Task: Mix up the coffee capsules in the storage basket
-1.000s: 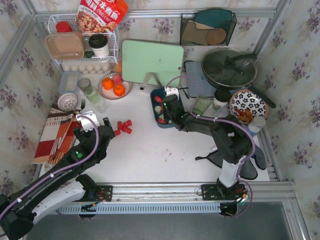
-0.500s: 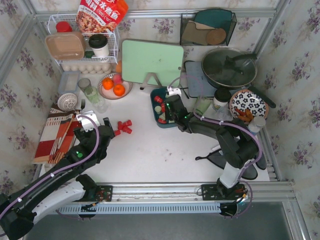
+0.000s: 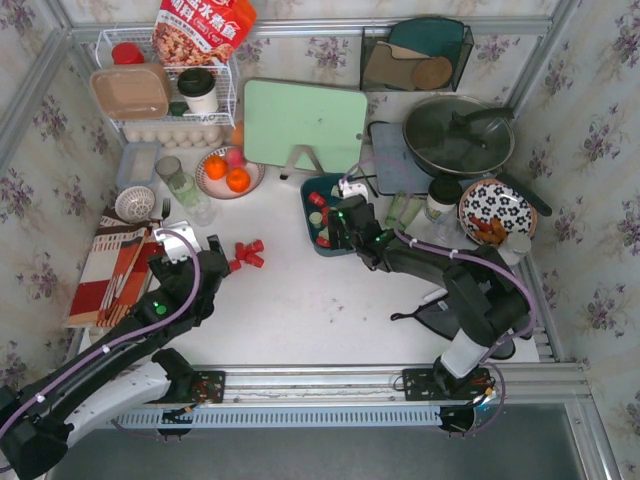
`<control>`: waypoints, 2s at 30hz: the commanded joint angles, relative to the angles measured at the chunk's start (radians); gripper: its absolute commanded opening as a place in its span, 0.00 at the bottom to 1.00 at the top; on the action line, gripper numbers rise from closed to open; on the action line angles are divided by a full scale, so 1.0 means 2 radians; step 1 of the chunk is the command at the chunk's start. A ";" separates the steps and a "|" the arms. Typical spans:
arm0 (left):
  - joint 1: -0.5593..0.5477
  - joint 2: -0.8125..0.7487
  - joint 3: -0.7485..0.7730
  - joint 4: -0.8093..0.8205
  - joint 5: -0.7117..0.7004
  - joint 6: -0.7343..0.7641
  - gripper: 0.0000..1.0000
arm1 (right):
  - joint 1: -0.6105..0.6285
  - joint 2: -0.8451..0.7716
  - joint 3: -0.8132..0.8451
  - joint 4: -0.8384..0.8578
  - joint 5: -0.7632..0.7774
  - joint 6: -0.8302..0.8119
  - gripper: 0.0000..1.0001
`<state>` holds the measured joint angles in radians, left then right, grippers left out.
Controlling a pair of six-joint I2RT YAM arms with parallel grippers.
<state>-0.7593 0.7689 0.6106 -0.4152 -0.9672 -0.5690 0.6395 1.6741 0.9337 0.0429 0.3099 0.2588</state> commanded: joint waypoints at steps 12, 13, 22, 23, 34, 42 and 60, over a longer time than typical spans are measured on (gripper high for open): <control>0.001 0.040 0.002 0.033 0.011 0.004 1.00 | 0.000 -0.144 -0.027 -0.018 0.012 -0.010 0.74; 0.002 0.046 0.002 0.040 0.017 0.008 1.00 | 0.000 -0.151 -0.036 -0.011 0.013 -0.013 0.74; 0.019 0.123 0.022 0.056 0.110 -0.003 0.92 | 0.000 -0.214 -0.118 0.028 0.021 -0.046 0.73; 0.020 0.134 0.030 0.050 0.117 -0.006 0.92 | 0.000 -0.220 -0.126 0.034 0.020 -0.048 0.73; 0.053 0.235 0.099 -0.043 0.142 -0.050 0.93 | 0.000 -0.275 -0.207 0.105 0.015 -0.044 0.71; 0.157 0.234 0.055 -0.032 0.225 -0.055 0.93 | 0.000 -0.281 -0.207 0.097 -0.010 -0.033 0.71; 0.236 0.344 0.047 0.025 0.332 -0.043 0.87 | 0.000 -0.298 -0.214 0.098 0.006 -0.030 0.73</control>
<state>-0.2893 1.4353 0.6971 -0.3809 -0.3298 -0.6544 0.6395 1.0790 0.5079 0.2047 0.3042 0.1963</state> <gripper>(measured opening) 0.871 0.729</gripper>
